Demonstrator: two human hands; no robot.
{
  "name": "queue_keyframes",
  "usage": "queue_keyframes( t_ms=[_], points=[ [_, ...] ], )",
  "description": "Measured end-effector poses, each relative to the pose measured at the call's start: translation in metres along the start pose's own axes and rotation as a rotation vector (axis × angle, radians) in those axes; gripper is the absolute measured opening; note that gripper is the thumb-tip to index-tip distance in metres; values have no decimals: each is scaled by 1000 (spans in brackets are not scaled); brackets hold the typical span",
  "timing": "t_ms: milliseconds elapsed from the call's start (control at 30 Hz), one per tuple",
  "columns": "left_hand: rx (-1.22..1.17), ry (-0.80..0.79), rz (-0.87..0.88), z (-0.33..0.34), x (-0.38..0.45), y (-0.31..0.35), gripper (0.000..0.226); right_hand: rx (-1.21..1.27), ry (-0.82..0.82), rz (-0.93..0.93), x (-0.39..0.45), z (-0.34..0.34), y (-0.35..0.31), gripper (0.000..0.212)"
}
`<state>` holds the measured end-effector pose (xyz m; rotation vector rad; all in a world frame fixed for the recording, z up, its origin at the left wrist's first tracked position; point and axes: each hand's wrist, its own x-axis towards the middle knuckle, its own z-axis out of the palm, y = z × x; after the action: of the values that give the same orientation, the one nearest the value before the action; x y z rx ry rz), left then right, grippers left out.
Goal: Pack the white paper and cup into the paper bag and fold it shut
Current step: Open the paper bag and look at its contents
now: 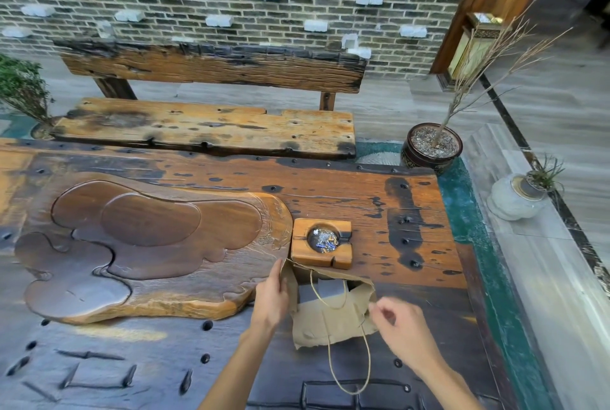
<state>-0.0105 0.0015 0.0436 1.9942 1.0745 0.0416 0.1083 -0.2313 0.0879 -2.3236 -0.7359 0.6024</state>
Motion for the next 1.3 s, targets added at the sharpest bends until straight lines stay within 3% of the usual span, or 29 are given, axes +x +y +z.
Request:
queue_keyframes(
  t_ms=[100,200,267,367,433,567,900,1067,1200,1300],
  points=[
    [-24,-12,8,-1,-2,0,52,-126,-276,-114,-4,11,-10,24],
    [-15,-7,16,-2,-2,-2,52,-300,-424,-244,15,33,-24,41],
    [0,0,30,-1,-3,-3,52,-572,-524,-319,33,51,-29,48],
    [10,-5,39,-1,-3,-3,53,-768,-513,-296,56,70,-39,49],
    [12,-2,39,-3,-3,-2,52,-753,-452,-181,68,70,-49,47],
    [9,-12,25,-9,-2,1,51,-686,-432,-56,84,66,-43,63],
    [43,-30,53,-11,-2,1,54,-944,-708,52,104,69,-28,102],
    [75,-42,79,-9,-4,2,53,-985,-838,70,108,71,-12,135],
    [85,-36,94,-5,-4,3,57,-977,-875,51,109,68,-11,135],
    [99,-36,76,-3,-2,4,61,-888,-865,20,112,65,-14,119]
  ],
)
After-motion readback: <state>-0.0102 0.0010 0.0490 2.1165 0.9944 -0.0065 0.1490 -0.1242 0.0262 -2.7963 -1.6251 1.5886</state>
